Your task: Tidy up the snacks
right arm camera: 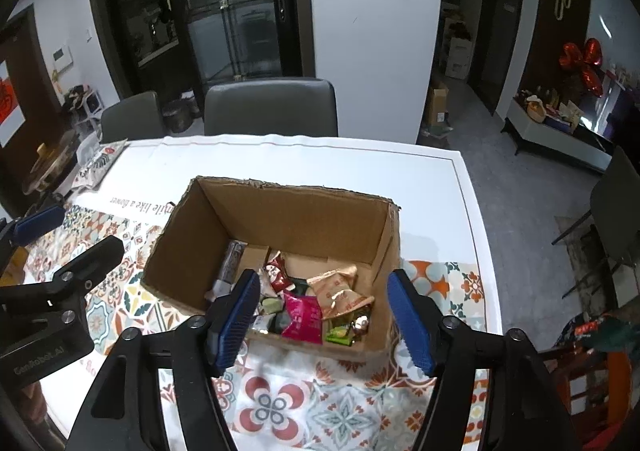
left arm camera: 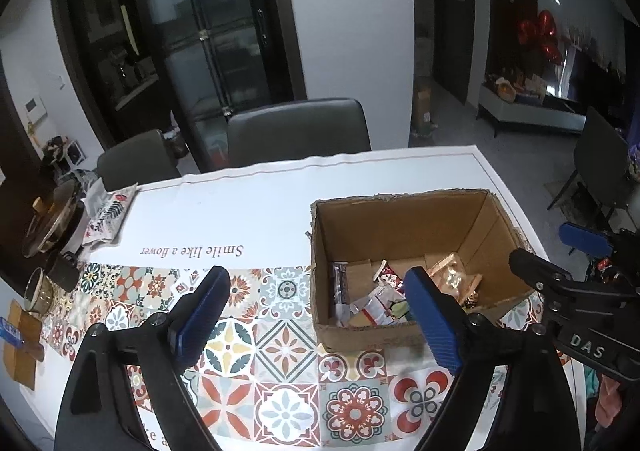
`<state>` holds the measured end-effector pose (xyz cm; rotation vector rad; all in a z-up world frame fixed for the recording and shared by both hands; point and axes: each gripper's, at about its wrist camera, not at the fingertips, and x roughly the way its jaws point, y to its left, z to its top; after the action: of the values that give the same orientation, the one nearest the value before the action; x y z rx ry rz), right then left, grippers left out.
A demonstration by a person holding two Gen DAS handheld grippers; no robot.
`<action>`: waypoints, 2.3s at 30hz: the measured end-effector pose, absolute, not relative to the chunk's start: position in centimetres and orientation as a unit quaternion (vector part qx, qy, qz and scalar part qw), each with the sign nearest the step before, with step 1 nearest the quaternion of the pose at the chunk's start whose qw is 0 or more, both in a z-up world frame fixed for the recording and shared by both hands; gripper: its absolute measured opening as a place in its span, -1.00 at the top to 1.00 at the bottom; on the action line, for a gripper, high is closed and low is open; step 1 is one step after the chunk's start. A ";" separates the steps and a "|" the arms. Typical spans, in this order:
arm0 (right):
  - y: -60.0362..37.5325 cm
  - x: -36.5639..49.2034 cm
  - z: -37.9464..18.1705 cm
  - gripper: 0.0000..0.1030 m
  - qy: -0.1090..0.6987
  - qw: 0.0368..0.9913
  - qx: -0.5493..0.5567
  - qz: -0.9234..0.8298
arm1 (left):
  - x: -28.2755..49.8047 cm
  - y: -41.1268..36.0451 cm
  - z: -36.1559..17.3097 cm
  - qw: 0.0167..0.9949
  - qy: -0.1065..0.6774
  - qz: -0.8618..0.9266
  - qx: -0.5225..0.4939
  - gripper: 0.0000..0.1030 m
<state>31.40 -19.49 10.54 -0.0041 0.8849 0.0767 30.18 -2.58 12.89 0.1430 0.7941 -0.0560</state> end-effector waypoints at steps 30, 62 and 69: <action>-20.8 11.3 9.9 -0.69 0.279 0.960 0.002 -0.010 | 11.0 -1.7 10.7 0.954 0.294 -0.027 0.057 -1.00; -20.5 4.6 8.6 -0.69 0.265 0.964 0.003 0.009 | 4.5 -2.1 10.4 0.969 0.237 -0.028 0.061 -1.00; -20.7 4.7 8.3 -0.69 0.268 0.963 0.009 0.013 | 4.5 -2.1 10.3 0.970 0.235 -0.029 0.059 -1.00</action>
<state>4.67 -20.69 8.30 0.0189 0.5425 0.0253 4.53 -2.11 10.34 0.1196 0.4744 -0.0593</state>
